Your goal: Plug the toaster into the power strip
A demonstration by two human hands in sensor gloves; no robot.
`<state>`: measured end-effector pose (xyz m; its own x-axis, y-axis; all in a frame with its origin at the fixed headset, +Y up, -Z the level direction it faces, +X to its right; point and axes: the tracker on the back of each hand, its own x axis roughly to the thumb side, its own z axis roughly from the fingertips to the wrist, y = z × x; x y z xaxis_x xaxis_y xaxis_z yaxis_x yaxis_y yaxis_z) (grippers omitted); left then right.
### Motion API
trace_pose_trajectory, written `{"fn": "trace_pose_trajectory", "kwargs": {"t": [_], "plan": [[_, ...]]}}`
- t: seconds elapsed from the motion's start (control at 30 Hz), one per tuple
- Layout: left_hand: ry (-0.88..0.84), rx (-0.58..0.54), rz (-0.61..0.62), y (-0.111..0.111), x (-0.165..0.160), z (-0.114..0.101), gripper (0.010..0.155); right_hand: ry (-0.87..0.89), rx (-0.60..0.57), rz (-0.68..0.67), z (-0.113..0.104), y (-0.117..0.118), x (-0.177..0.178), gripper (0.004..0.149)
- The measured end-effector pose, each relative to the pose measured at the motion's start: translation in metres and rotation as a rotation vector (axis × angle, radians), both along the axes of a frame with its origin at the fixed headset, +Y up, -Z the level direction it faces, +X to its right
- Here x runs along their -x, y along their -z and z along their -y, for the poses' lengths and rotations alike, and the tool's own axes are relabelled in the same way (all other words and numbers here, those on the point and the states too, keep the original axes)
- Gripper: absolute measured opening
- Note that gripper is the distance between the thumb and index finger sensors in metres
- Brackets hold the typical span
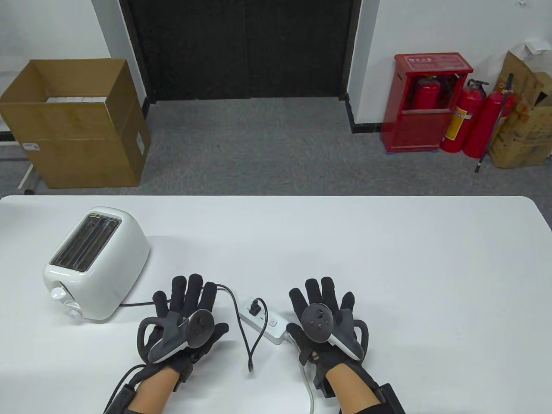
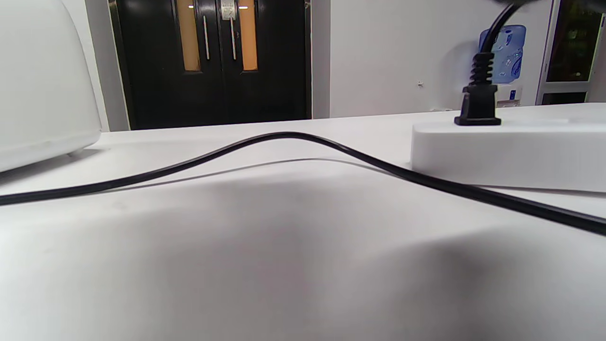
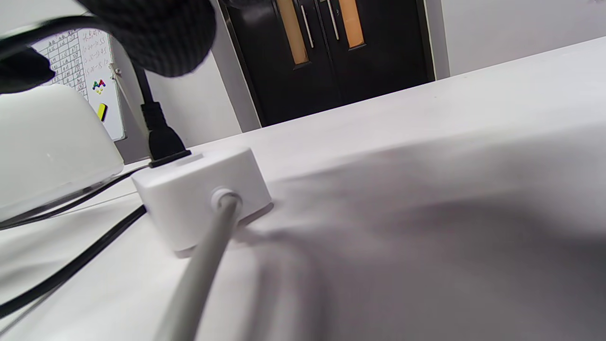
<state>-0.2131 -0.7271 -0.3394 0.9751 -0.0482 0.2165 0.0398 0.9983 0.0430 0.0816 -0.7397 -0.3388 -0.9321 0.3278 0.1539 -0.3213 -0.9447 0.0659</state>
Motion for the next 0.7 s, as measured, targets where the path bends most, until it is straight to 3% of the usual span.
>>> {"fn": "trace_pose_trajectory", "kwargs": {"t": [0.7], "plan": [[0.02,0.065,-0.029,0.0,-0.002,0.006,0.093,-0.016,0.031,-0.003,0.0019,0.0013,0.0028,0.072]]}}
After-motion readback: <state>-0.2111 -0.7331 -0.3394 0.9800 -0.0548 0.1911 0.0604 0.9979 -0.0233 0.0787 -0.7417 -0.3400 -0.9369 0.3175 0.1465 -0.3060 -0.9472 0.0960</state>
